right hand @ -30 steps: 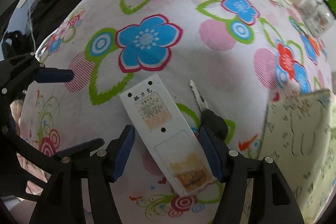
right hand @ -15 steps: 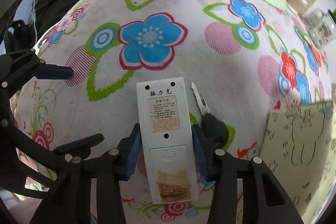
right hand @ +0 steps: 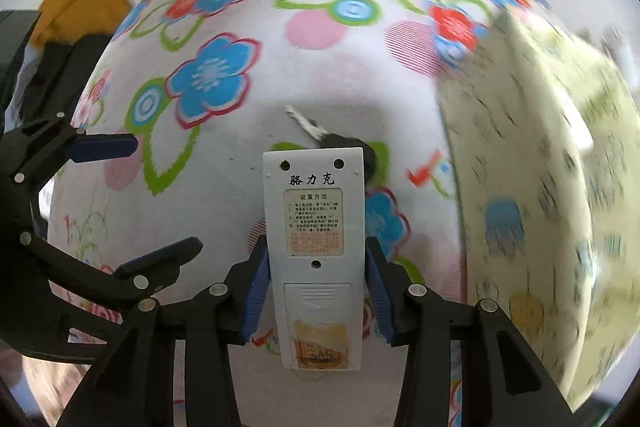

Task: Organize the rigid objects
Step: 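Grasp the black key fob with the left tool while the right tool holds the remote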

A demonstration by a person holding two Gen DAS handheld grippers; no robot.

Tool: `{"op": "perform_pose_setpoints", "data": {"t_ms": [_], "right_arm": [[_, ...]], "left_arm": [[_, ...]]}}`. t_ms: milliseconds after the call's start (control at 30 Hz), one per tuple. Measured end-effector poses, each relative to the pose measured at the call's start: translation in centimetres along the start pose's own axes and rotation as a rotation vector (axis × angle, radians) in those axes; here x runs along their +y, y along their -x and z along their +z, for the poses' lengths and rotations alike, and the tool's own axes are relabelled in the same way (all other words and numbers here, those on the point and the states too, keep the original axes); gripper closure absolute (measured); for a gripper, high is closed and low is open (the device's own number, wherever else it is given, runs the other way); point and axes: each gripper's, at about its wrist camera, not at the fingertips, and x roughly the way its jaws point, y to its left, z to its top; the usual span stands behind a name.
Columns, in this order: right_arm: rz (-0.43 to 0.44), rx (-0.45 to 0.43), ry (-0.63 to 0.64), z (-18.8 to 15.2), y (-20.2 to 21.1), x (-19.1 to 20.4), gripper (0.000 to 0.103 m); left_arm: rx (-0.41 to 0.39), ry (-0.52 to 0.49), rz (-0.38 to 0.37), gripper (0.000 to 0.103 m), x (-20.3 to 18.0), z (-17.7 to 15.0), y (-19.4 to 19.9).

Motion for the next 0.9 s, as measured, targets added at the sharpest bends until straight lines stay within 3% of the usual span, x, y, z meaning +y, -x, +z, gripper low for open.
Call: {"op": "perform_pose_setpoints", "data": {"t_ms": [267,400,700,900], "right_arm": [[-0.041,-0.03,-0.195,-1.2,1.0,-1.6,0.056],[-0.062,-0.04,-0.282,-1.8,1.1,-2.2,0.056],[-0.129,-0.055,-0.379,-2.3,0.5,-2.6,0.056],[-0.136,-0.038,-0.441,-2.8,0.6,-4.0,0.056]], "left_arm": [[-0.036,-0.211,-0.013,0.011,-2.4,2.9,0.0],[-0.058,-0.29,-0.013,0.011,-1.8,3.5,0.2],[-0.096,-0.503,-0.045,0.012,-3.6,6.2,-1.2],[-0.103,-0.556,-0.094,0.016,-4.4,8.2,-2.4]]}}
